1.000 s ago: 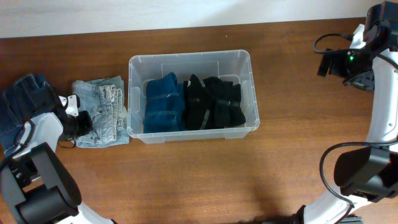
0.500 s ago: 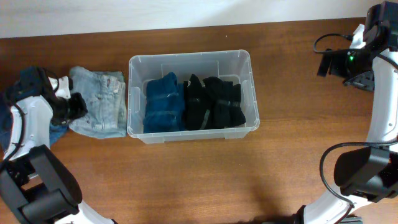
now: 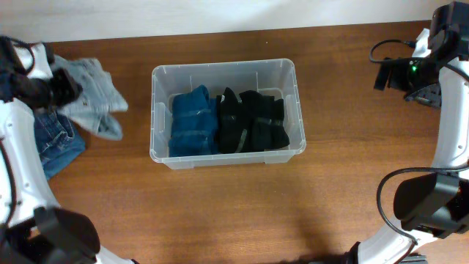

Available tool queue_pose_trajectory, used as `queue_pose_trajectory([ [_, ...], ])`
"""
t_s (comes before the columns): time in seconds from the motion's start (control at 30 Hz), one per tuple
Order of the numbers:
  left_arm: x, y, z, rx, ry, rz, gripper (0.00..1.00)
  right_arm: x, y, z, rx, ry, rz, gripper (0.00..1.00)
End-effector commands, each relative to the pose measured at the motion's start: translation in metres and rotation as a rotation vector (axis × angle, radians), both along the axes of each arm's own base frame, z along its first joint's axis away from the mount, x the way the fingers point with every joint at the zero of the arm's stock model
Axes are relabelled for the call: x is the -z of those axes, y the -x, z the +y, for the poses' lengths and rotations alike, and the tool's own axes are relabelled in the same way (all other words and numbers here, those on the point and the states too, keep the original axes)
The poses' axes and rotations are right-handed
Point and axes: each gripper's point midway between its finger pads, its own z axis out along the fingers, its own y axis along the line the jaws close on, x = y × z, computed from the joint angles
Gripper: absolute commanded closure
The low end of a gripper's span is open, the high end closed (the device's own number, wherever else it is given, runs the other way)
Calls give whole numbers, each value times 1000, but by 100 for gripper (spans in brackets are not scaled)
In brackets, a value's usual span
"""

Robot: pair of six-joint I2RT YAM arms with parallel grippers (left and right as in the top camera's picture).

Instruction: Pack container

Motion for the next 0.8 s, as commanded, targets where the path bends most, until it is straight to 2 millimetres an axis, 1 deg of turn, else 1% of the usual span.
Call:
queue_pose_trajectory([
  [0.0,-96,4,-60,132,93,-243,100,-4,1,-1,3,11,-8,1],
  [0.07,-123,7,-84,170,106,-299,99,-4,1,-1,3,11,-8,2],
  [0.1,-133,9,-96,192,109,-321,99,-4,1,-1,3,11,-8,1],
  [0.13,-145,11,-113,229,109,-350,99,-4,1,-1,3,11,-8,2],
  [0.17,-152,12,-123,254,110,-366,99,-4,1,-1,3,11,-8,1],
  [0.27,-174,16,-172,358,132,-425,99,-4,1,-1,3,11,-8,1],
  [0.37,-183,19,-216,433,184,-450,99,-4,1,-1,3,11,-8,1],
  [0.47,-182,23,-261,499,237,-440,99,-4,1,-1,3,11,-8,1],
  [0.5,-178,23,-277,505,244,-426,99,-4,1,-1,3,11,-8,2],
  [0.63,-156,17,-319,504,224,-380,99,-4,1,-1,3,11,-8,1],
  [0.77,-135,10,-367,554,259,-351,100,-4,1,-1,3,11,-8,2],
])
